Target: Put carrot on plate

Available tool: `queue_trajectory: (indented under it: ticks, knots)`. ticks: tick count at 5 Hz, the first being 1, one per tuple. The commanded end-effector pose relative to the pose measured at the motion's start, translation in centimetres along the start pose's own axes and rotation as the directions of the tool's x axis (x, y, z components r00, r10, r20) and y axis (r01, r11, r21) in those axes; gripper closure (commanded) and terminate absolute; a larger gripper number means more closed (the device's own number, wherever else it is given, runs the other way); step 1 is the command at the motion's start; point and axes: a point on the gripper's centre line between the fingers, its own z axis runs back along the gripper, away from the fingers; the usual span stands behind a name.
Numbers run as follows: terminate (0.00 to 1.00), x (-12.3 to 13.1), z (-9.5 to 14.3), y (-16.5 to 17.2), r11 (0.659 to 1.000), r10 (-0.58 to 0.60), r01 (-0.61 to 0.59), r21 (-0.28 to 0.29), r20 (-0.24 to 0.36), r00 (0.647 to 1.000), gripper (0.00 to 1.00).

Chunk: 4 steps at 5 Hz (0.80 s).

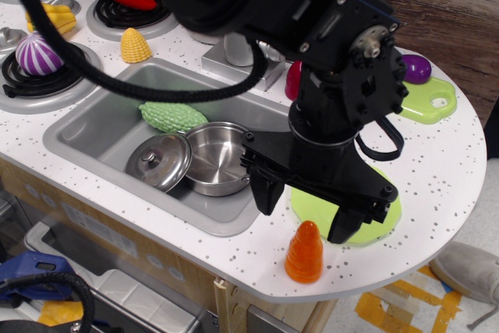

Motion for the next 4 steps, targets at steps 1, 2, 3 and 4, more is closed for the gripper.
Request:
queue_trajectory:
  ticks: [1,2,3,4]
  knots:
    - [0.00,0.0,0.0,0.0,1.000,0.000,0.000,0.000,0.000,1.000,0.00]
    - [0.00,0.2,-0.8,0.1,0.999,0.007,-0.007,-0.034,0.012,1.000,0.00]
    - [0.00,0.3,-1.6,0.3,0.998,-0.003,0.005,-0.057,0.039,0.999,0.00]
    - [0.00,0.1,-2.7,0.3,0.998,0.006,-0.003,-0.058,0.064,0.998,0.00]
